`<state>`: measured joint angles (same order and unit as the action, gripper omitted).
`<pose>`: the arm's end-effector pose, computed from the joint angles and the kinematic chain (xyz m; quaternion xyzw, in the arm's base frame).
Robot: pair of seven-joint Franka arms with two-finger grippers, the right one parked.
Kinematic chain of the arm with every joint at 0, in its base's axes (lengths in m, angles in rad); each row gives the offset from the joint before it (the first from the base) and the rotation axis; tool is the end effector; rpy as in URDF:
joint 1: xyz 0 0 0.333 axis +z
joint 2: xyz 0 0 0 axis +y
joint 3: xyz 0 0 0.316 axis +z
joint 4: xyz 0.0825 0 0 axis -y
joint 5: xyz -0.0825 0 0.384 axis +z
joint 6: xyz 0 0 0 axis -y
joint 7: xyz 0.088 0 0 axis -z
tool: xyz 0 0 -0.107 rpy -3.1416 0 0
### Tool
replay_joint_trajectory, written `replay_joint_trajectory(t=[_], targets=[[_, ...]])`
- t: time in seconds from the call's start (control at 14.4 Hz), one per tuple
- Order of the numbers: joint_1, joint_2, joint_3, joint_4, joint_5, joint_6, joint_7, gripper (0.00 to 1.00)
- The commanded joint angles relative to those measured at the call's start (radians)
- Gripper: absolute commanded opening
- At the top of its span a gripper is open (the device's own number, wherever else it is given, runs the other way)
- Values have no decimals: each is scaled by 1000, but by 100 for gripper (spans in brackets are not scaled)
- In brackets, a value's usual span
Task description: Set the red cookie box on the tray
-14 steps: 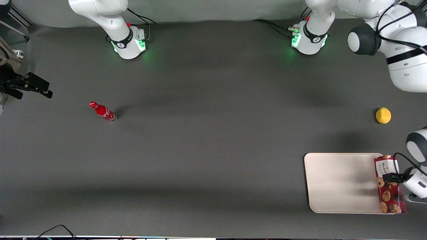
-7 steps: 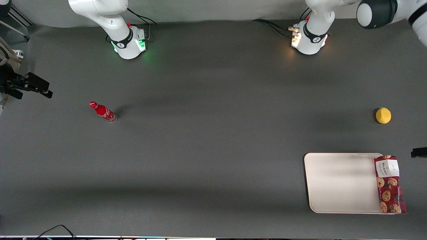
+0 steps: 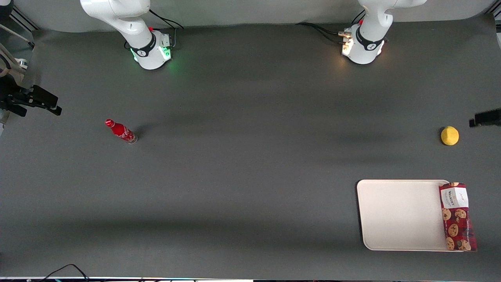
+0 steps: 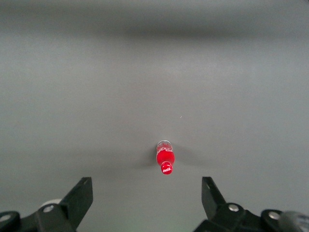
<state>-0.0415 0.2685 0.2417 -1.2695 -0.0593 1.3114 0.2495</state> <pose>0.5977 0.0918 0.5905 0.9936 -0.0296 -0.1072 0.0217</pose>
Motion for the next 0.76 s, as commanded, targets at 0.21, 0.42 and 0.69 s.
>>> replay_joint_trajectory(t=[0.21, 0.42, 0.69], targets=[[-34, -392, -188, -505, 69, 129, -269, 100], [-32, -482, -214, -611, 70, 178, -276, 100], [-29, -373, -214, -483, 93, 151, -254, 100]])
